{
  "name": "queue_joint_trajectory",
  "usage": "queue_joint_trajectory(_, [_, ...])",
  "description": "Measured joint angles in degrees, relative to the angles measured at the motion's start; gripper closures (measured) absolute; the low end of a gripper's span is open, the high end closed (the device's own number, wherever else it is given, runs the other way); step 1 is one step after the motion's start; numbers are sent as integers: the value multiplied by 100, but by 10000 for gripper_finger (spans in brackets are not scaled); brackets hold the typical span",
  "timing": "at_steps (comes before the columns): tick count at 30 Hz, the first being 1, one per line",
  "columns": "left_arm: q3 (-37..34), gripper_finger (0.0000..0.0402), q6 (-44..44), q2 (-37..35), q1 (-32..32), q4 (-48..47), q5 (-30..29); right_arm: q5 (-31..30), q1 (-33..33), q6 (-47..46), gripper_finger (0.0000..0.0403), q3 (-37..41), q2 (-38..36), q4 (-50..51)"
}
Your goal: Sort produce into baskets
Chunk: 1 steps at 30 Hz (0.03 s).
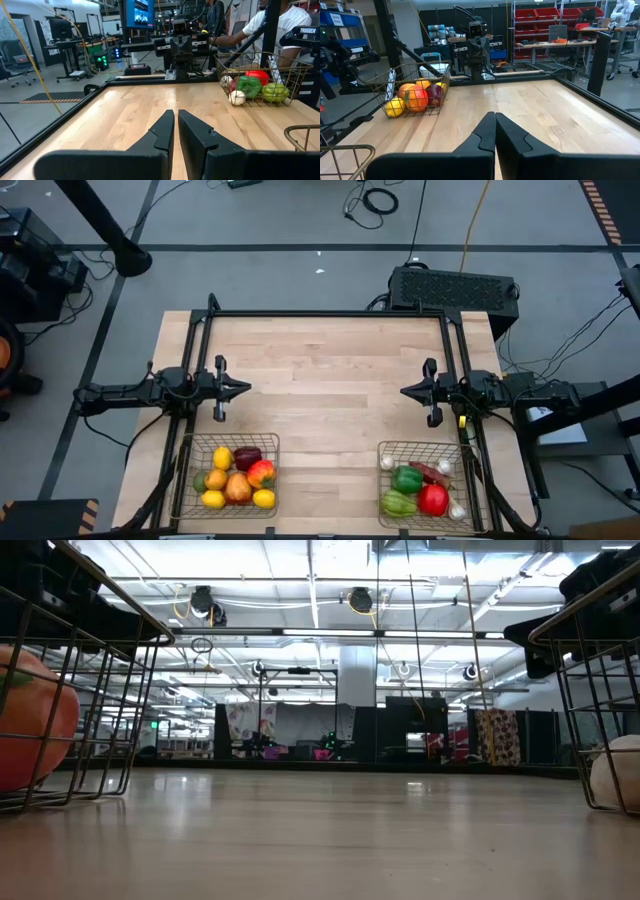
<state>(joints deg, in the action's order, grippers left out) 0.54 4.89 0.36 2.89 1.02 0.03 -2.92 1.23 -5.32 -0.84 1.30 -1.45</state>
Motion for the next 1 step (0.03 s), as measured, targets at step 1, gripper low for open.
queue_joint_trajectory(1, [0,368,0,0,0,0,2,0,0,0,403,0,0,-1])
